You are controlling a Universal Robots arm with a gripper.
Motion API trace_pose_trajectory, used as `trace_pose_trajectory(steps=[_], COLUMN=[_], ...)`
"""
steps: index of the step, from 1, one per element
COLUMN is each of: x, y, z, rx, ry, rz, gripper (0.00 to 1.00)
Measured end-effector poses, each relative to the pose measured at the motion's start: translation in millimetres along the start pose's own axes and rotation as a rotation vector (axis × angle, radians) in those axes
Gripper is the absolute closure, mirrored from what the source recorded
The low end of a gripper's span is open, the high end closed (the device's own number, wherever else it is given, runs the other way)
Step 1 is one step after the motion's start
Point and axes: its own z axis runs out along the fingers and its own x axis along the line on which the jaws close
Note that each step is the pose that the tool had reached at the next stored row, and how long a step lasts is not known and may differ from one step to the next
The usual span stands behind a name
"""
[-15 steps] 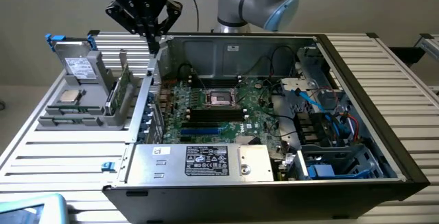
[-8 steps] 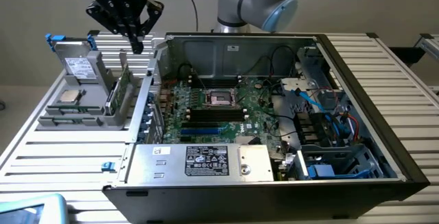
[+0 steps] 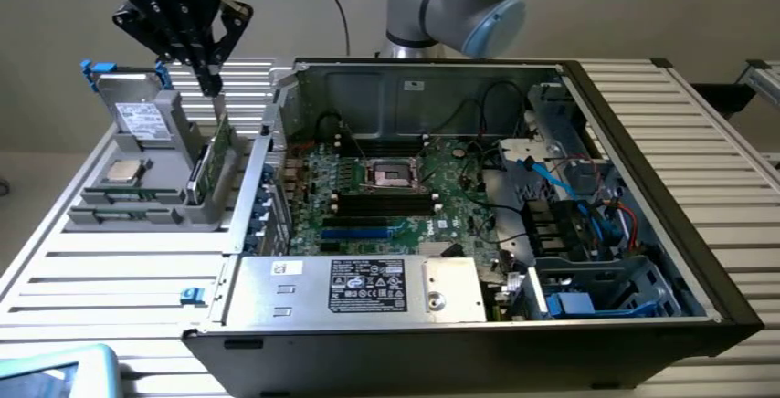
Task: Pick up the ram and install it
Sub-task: 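Reach for the ram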
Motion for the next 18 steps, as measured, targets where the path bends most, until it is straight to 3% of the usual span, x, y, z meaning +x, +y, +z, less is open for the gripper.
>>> trace_pose_trajectory(steps=[18], x=[74.1], y=[-5.2], z=[-1.6], rx=[-0.0002], ry=[0.0], rz=[0.0], gripper=[0.89])
